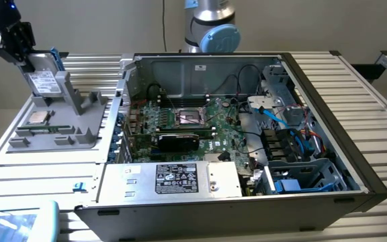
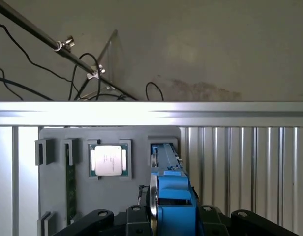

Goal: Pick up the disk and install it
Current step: 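Pick up the disk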

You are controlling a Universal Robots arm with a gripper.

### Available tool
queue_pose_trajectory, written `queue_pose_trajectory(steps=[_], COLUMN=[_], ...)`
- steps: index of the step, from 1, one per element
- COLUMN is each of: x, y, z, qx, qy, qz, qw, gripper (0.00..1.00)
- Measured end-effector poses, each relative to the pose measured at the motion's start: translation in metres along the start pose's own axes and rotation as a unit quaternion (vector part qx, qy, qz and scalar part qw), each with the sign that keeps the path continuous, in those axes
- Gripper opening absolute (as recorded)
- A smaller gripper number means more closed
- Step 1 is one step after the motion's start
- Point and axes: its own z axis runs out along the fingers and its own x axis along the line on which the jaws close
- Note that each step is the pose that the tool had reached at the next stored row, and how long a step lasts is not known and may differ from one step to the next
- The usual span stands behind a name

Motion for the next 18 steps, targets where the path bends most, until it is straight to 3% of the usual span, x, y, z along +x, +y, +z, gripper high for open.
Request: queue_pose_trajectory(steps=[12,18], x=[0.001,0.003], y=[-0.0007,-0.0062], z=[-0.0345,-0.0607], qx=[0.0000,-0.0007], qy=[0.0000,0.0000], qz=[0.000,0.000], qw=[1.0000,1.0000], gripper=[0.37,0.37])
